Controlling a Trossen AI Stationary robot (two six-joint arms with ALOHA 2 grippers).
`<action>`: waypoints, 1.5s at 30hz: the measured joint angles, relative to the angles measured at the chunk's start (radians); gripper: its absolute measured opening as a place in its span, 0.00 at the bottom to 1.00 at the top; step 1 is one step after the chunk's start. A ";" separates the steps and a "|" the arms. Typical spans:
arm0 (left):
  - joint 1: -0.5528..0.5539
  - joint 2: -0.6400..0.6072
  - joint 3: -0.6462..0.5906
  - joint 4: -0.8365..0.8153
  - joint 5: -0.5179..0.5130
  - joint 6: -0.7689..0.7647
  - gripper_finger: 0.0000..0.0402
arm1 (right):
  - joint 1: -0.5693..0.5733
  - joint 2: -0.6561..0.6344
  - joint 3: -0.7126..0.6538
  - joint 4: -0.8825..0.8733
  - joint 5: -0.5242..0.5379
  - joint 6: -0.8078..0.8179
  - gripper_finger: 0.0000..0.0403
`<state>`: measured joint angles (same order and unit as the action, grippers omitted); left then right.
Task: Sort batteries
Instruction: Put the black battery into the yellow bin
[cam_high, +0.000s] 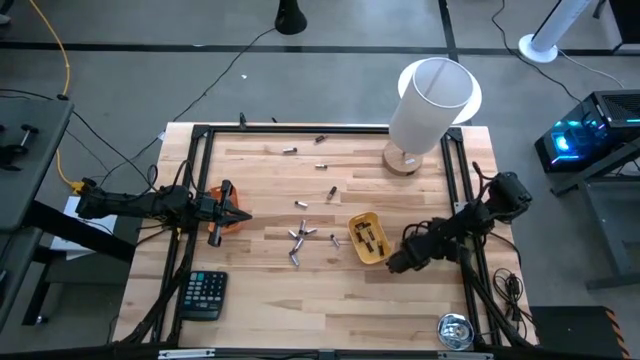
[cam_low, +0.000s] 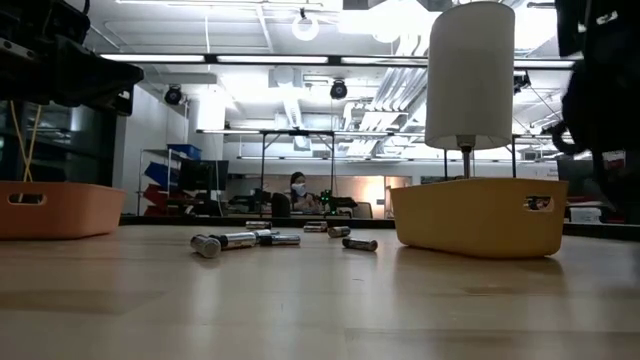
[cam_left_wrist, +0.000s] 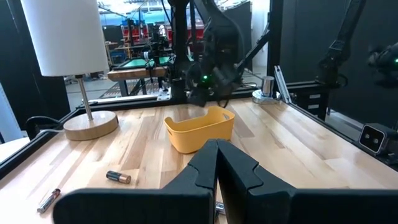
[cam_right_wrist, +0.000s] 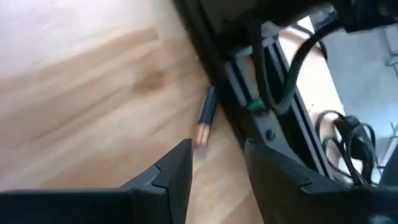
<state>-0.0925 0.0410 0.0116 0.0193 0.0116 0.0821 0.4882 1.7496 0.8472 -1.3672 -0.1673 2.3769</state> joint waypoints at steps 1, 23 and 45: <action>0.000 0.000 0.000 0.000 0.000 0.000 0.00 | -0.002 0.000 -0.019 0.030 -0.001 0.004 0.36; 0.000 0.001 0.000 -0.003 0.000 0.000 0.00 | -0.002 0.034 -0.210 0.219 0.075 0.005 0.22; 0.000 0.001 0.000 0.001 0.000 0.000 0.00 | -0.019 0.032 0.154 0.351 0.563 -0.130 0.00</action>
<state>-0.0922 0.0422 0.0116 0.0199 0.0116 0.0821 0.4697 1.7819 1.0013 -1.0167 0.3956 2.2469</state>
